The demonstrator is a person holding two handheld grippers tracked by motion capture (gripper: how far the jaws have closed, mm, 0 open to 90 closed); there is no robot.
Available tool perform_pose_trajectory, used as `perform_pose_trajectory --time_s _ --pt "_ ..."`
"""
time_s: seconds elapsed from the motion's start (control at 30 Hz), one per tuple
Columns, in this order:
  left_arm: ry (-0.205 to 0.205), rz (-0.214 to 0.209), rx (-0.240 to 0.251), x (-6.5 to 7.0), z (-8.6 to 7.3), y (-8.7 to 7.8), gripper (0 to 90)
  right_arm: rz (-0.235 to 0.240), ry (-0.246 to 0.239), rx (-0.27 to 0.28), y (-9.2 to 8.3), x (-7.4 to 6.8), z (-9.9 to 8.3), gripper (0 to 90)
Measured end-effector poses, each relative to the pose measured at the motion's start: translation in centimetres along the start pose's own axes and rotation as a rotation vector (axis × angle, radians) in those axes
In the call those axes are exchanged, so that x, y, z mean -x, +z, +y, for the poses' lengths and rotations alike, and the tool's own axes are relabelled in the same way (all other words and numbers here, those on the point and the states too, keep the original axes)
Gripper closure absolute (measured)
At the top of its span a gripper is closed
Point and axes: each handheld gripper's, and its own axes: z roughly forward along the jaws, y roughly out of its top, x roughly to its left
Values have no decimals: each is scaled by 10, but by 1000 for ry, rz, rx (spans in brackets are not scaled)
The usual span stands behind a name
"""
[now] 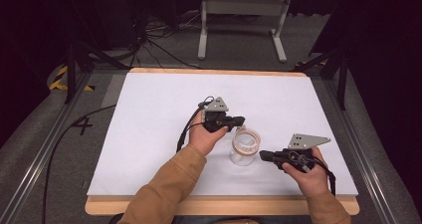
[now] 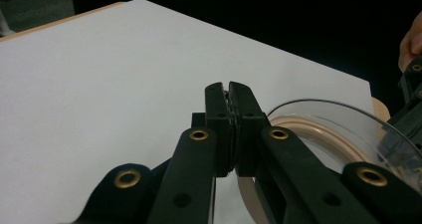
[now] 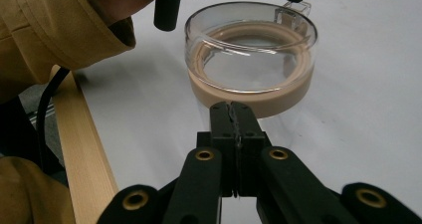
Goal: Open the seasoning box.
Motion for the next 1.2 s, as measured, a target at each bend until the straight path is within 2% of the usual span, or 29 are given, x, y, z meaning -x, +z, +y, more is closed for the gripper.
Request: perform_pose_trajectory --time_s 0.27,0.5,0.67,0.97,1.2 --pt "-15 -10 2 -2 -1 0 883 -9 3 3 3 0 1 900" --pt "-23 -15 4 -3 -1 0 884 -38 7 37 2 0 4 900" --pt "-43 -29 14 -5 -2 0 884 -38 16 43 2 1 3 900" --pt "-44 -32 18 -5 -2 0 885 -28 15 76 1 1 5 900" --pt "-43 -36 17 -5 -2 0 885 -34 10 53 2 1 4 900"
